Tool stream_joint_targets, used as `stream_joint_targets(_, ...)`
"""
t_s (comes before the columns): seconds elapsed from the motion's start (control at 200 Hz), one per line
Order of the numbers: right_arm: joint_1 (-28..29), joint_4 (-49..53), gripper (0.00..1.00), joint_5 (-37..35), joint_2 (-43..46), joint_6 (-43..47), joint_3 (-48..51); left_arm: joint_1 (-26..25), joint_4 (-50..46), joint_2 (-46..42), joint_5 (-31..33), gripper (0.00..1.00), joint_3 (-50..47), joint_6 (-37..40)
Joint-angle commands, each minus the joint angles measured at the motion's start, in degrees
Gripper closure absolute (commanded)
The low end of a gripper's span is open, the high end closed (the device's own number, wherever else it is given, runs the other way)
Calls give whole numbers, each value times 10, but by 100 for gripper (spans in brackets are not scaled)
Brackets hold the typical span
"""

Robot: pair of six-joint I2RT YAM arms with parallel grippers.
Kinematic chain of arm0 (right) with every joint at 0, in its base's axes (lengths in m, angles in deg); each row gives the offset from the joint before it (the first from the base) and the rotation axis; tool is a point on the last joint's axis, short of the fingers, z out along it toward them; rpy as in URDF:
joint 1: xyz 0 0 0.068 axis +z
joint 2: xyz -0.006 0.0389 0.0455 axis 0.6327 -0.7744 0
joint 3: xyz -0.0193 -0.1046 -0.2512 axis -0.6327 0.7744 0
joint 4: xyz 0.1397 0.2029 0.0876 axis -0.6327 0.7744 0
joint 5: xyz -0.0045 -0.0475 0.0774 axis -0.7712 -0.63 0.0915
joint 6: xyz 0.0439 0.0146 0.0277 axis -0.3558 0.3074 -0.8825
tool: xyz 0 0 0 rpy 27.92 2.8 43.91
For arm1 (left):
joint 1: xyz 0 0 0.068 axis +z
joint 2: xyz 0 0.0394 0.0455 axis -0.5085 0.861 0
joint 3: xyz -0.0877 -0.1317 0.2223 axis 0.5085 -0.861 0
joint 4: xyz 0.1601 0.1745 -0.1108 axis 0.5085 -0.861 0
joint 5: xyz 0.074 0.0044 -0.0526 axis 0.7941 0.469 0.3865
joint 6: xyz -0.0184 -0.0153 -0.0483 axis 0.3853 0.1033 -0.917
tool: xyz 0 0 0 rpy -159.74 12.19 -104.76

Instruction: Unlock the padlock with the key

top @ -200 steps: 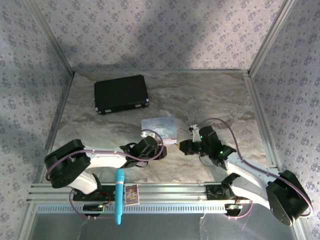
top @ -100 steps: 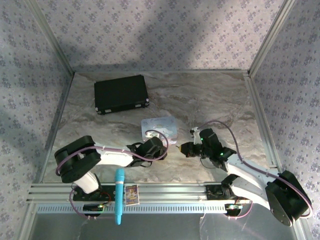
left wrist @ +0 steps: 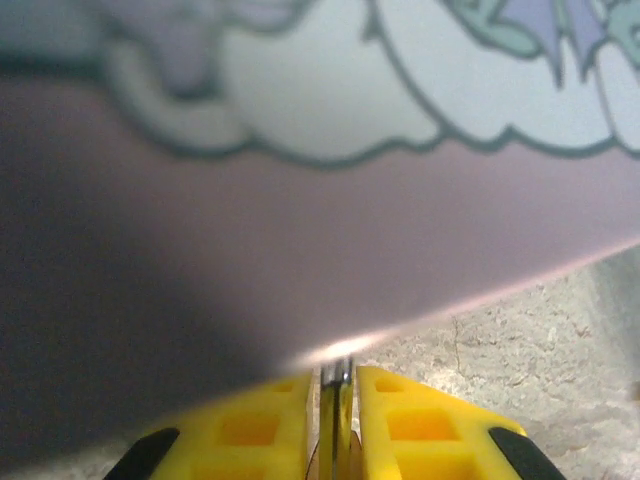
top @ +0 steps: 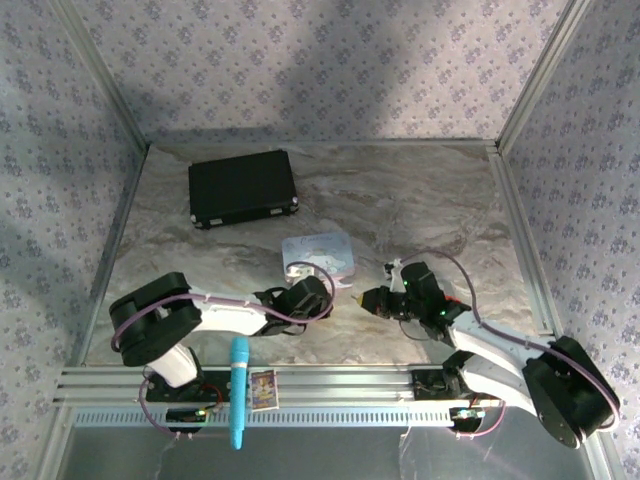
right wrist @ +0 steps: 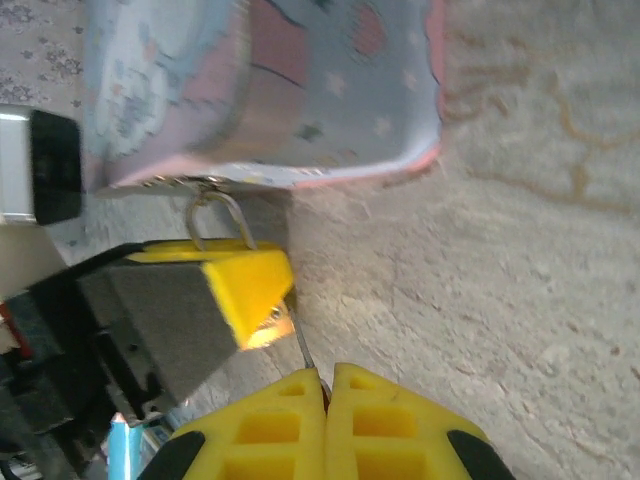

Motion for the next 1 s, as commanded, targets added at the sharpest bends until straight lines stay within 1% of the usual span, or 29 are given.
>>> stream_joint_targets(0.0,2,-84,100,43,-30,-117,16,1,62,-28,39,96,-20,-73)
stream_joint_targets(0.075,7,-102,100,55,-49,-143,11,3,114,-26,38,96,-37,-109)
stream_joint_targets(0.165,19,-122,100,60,-62,-160,3,4,149,-25,41,96,-54,-152)
stream_joint_targets(0.325,29,-158,100,61,-85,-195,-1,5,147,-27,41,96,-60,-220)
stream_joint_targets(0.455,34,-226,100,78,-139,-222,-9,4,188,-22,45,97,-75,-275)
stream_joint_targets(0.595,36,-286,100,87,-182,-242,-3,4,189,-21,47,97,-73,-292)
stream_joint_targets(0.78,36,-286,100,106,-201,-240,-19,2,188,-27,63,97,-78,-303)
stream_joint_targets(0.994,37,-286,100,103,-208,-242,-20,1,188,-30,68,98,-80,-310)
